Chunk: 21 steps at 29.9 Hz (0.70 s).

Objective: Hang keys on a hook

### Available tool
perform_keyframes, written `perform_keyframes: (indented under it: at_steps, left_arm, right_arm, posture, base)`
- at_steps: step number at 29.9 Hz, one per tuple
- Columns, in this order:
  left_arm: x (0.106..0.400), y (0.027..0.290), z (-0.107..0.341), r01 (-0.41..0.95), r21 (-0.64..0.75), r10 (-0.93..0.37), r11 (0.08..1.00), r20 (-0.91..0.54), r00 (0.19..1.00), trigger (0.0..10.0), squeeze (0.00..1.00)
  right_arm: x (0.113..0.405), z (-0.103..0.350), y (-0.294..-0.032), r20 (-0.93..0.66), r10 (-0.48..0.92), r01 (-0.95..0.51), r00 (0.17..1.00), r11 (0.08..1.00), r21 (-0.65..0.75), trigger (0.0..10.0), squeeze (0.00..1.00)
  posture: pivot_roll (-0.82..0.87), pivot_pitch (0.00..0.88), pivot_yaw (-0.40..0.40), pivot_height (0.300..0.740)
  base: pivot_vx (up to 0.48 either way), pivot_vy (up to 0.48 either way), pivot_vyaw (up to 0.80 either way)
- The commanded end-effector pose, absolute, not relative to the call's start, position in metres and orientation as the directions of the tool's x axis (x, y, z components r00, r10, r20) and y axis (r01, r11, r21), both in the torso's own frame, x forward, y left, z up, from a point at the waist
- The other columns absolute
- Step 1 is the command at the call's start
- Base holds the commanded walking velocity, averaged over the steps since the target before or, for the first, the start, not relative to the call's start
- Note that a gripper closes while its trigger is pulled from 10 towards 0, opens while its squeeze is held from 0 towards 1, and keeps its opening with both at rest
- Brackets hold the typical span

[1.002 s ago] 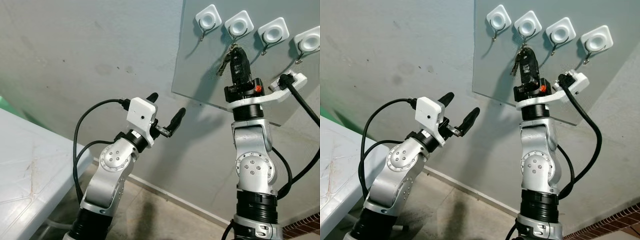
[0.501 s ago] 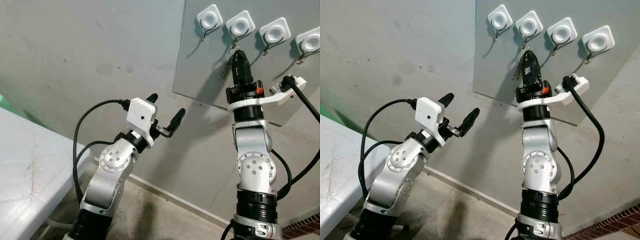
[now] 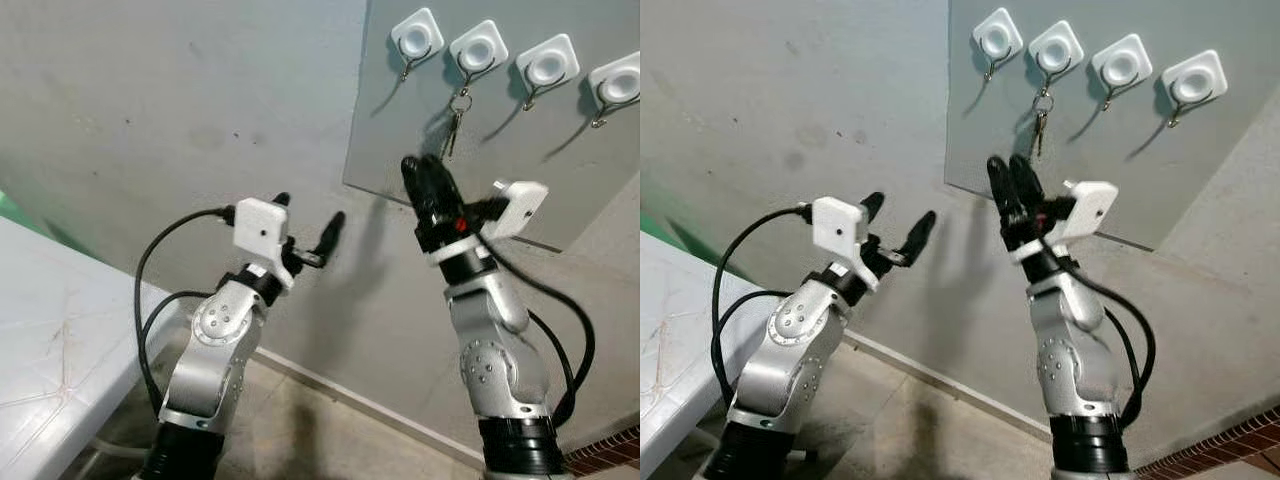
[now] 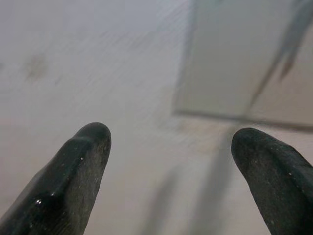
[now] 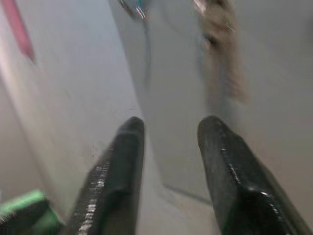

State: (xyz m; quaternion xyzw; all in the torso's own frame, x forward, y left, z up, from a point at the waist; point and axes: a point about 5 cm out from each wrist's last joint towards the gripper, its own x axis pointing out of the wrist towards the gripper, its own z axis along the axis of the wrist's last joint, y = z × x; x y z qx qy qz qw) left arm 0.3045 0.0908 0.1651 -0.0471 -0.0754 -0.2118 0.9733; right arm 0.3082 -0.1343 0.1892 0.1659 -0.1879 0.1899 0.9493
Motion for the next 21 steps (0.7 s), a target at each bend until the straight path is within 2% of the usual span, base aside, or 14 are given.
perform_keyframes:
  at_steps: [1,2,4,9,10,14,21]
  left_arm:
    - [0.305,0.096,0.157,0.379,-0.065,-0.368,0.923,0.142,0.919,10.0,0.00]
    - [0.306,0.100,0.152,0.351,-0.060,-0.342,0.934,0.129,0.931,10.0,0.00]
    - [0.306,0.106,0.145,0.316,-0.051,-0.309,0.947,0.116,0.944,10.0,0.00]
    - [0.307,0.116,0.137,0.258,-0.083,-0.251,0.963,0.090,0.964,10.0,0.00]
    - [0.307,0.123,0.136,0.227,-0.103,-0.217,0.968,0.098,0.971,10.0,0.00]
    - [0.308,0.135,0.131,0.186,-0.141,-0.174,0.972,0.092,0.980,10.0,0.00]
    - [0.303,0.140,0.127,0.184,-0.177,-0.167,0.967,0.107,0.980,10.0,0.00]
  right_arm:
    - [0.309,0.182,-0.140,0.388,0.267,-0.362,0.882,0.911,0.196,10.0,1.00]
    - [0.310,0.171,-0.150,0.338,0.204,-0.260,0.919,0.957,0.127,10.0,1.00]
    - [0.309,0.155,-0.164,0.270,0.119,-0.155,0.955,0.981,0.115,10.0,1.00]
    - [0.301,0.136,-0.178,0.209,0.060,-0.073,0.976,0.996,0.058,10.0,1.00]
    - [0.295,0.128,-0.181,0.186,0.048,-0.059,0.981,0.997,0.058,10.0,0.00]
    - [0.284,0.119,-0.183,0.165,0.035,-0.045,0.986,0.997,0.060,10.0,0.00]
    - [0.271,0.112,-0.179,0.162,0.020,-0.026,0.987,0.999,0.040,10.0,0.00]
  posture:
    - [-0.03,0.069,-0.003,0.732]
    - [-0.03,0.068,-0.002,0.732]
    - [-0.03,0.065,-0.001,0.732]
    - [-0.04,0.061,0.003,0.732]
    - [-0.04,0.060,0.005,0.732]
    - [-0.04,0.056,0.009,0.732]
    - [-0.05,0.051,0.013,0.732]
  base:
    - [0.000,0.000,0.00]
    - [0.000,0.000,0.00]
    - [0.000,0.000,0.00]
    - [0.000,0.000,0.00]
    - [0.000,0.000,0.00]
    - [0.000,0.000,0.00]
    - [0.000,0.000,0.00]
